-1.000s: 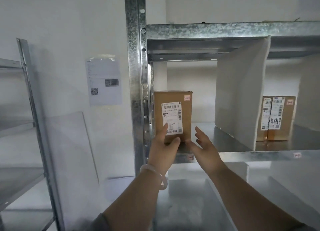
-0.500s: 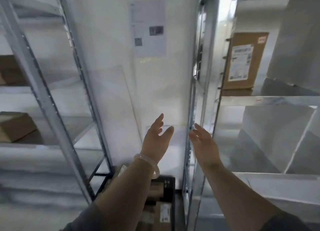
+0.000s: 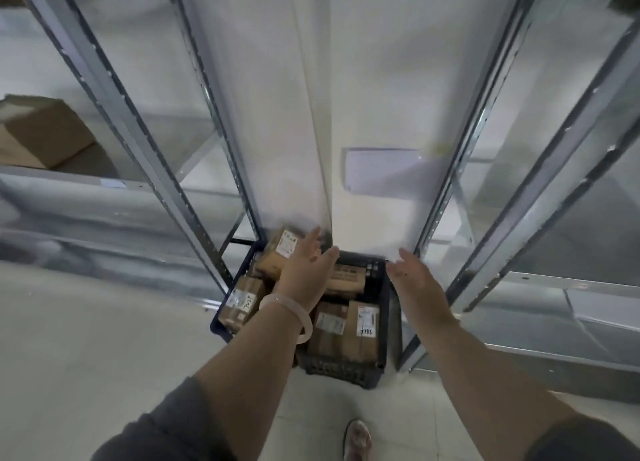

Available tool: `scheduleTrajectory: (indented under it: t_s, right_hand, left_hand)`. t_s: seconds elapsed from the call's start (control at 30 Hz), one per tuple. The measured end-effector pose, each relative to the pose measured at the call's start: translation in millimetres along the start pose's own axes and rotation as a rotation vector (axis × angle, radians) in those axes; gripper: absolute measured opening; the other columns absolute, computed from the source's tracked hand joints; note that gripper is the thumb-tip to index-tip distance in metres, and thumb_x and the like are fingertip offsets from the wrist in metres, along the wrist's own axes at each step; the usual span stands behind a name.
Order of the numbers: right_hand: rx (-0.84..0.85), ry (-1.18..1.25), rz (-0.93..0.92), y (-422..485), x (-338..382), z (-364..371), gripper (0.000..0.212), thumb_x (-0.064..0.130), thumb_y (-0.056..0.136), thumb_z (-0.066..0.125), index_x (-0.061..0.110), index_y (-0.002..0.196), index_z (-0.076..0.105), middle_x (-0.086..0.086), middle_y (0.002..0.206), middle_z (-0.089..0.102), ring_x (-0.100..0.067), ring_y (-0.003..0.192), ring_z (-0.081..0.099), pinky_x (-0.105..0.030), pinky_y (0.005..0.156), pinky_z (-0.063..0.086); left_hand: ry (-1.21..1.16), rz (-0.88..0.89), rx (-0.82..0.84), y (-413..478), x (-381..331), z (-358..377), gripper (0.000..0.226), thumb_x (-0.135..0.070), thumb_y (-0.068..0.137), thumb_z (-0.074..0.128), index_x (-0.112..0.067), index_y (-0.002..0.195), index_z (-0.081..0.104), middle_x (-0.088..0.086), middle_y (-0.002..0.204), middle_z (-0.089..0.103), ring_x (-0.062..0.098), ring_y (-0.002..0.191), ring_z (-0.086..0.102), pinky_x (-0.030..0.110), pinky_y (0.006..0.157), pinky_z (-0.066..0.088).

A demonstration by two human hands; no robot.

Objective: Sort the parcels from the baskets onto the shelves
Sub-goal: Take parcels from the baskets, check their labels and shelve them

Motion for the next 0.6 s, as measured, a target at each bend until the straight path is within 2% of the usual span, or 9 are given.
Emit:
scheduleTrajectory:
  t_s: [0.2, 0.23, 0.3, 0.37, 0.43, 0.5, 0.6]
  right_hand:
    - [0.046, -0.025, 0.204, 79.6, -77.8, 35.6, 0.053, 0.041, 0.099, 0.047, 0.027, 0.148, 0.036, 0.001, 0.143, 0.048, -0.018, 0.130, 0.044, -0.028, 0.095, 0.032]
    - [0.054, -0.038, 0.225, 93.1, -86.1, 41.8, 0.052, 0.042, 0.098, 0.048, 0.028, 0.148, 0.037, 0.002, 0.142, 0.050, -0.018, 0.129, 0.046, -0.031, 0.098, 0.035]
    - [0.086, -0.074, 0.230, 124.3, -104.4, 56.3, 0.052, 0.048, 0.096, 0.049, 0.033, 0.145, 0.040, 0.003, 0.138, 0.054, -0.016, 0.124, 0.051, -0.040, 0.104, 0.040]
    - [0.112, -0.110, 0.271, 153.1, -128.0, 69.8, 0.055, 0.056, 0.092, 0.049, 0.038, 0.143, 0.041, 0.006, 0.136, 0.057, -0.014, 0.122, 0.054, -0.045, 0.105, 0.042]
    - [0.116, -0.104, 0.330, 174.4, -149.8, 82.1, 0.053, 0.053, 0.093, 0.050, 0.035, 0.143, 0.042, 0.006, 0.138, 0.055, -0.014, 0.125, 0.052, -0.041, 0.106, 0.041]
    - [0.106, -0.080, 0.399, 189.2, -176.6, 93.7, 0.049, 0.040, 0.097, 0.052, 0.029, 0.144, 0.041, 0.007, 0.138, 0.052, -0.014, 0.124, 0.050, -0.033, 0.103, 0.040]
    - [0.137, -0.113, 0.501, 200.5, -228.0, 114.1, 0.029, 0.032, 0.099, 0.051, 0.043, 0.125, 0.043, 0.026, 0.109, 0.054, -0.005, 0.107, 0.048, -0.014, 0.081, 0.038]
  left_hand:
    - [0.028, -0.106, 0.030, 92.6, 59.5, 9.8, 0.054, -0.027, 0.100, 0.050, -0.029, 0.151, 0.033, -0.008, 0.148, 0.044, 0.012, 0.134, 0.043, 0.024, 0.100, 0.032]
    - [0.039, -0.133, 0.040, 107.0, 70.6, 13.9, 0.054, -0.028, 0.099, 0.051, -0.031, 0.150, 0.034, -0.007, 0.147, 0.046, 0.015, 0.133, 0.044, 0.025, 0.102, 0.033]
    - [0.036, -0.175, 0.080, 134.1, 93.5, 25.5, 0.054, -0.038, 0.094, 0.054, -0.040, 0.145, 0.037, -0.005, 0.143, 0.050, 0.021, 0.130, 0.048, 0.038, 0.108, 0.039]
    - [0.030, -0.238, 0.107, 156.8, 124.2, 36.1, 0.056, -0.044, 0.091, 0.054, -0.043, 0.145, 0.036, -0.006, 0.142, 0.049, 0.018, 0.129, 0.048, 0.044, 0.109, 0.040]
    - [0.023, -0.283, 0.119, 173.3, 157.0, 43.6, 0.057, -0.041, 0.094, 0.054, -0.041, 0.147, 0.033, -0.007, 0.142, 0.046, 0.010, 0.127, 0.044, 0.035, 0.109, 0.036]
    - [0.030, -0.343, 0.129, 187.7, 194.7, 51.1, 0.056, -0.035, 0.099, 0.052, -0.036, 0.150, 0.030, -0.009, 0.145, 0.043, 0.006, 0.131, 0.040, 0.027, 0.108, 0.032]
    - [0.064, -0.440, 0.195, 213.8, 260.0, 71.5, 0.057, -0.033, 0.100, 0.050, -0.037, 0.152, 0.026, -0.011, 0.150, 0.038, 0.012, 0.138, 0.037, 0.029, 0.110, 0.031]
Point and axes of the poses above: each hand's wrist, its own y-axis towards the middle knuckle, its own z-axis out of the palm, x = y × z, the point moved 6 cm from there along y, towards the middle knuckle
